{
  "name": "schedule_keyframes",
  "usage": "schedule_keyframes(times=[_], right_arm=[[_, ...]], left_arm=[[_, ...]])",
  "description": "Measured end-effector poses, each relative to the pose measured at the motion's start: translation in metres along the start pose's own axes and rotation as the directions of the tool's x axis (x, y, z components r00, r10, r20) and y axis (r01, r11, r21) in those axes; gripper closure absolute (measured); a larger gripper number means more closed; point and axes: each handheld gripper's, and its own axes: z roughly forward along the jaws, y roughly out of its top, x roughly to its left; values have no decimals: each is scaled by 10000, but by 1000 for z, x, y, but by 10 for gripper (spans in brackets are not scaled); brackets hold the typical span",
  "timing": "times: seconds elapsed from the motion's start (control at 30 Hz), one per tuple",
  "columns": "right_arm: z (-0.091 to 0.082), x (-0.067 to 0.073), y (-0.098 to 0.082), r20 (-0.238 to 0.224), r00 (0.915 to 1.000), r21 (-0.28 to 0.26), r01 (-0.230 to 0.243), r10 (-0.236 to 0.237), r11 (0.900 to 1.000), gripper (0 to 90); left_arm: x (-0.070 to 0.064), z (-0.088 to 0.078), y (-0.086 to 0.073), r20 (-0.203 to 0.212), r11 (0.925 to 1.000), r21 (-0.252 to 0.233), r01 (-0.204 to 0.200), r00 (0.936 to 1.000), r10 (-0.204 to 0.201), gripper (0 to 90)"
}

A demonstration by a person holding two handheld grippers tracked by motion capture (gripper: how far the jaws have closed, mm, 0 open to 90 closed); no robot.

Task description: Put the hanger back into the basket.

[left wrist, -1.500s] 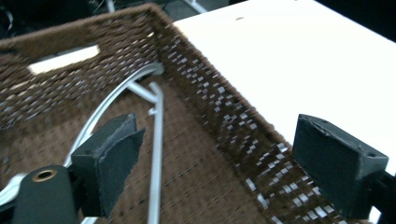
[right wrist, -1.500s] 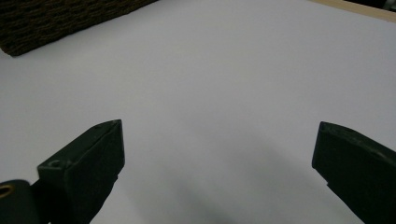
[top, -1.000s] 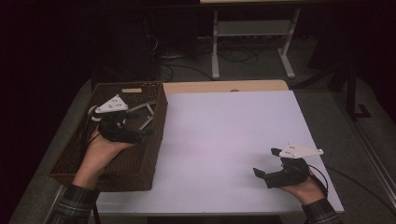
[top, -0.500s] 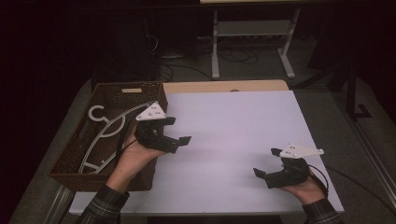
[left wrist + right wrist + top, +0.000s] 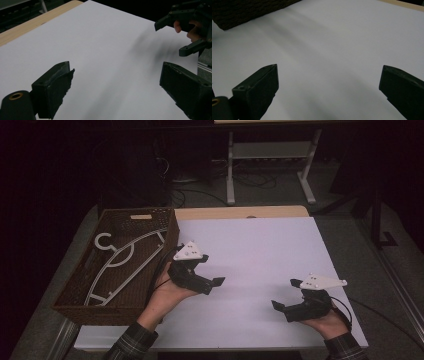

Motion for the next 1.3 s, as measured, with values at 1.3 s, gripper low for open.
schedule_keyframes(times=[1.3], right_arm=[[5,-8,-10,-102,9999,90,-89,90,9999,15]], left_arm=[[3,32,-69,72,9979,600,225,9997,-230,0]])
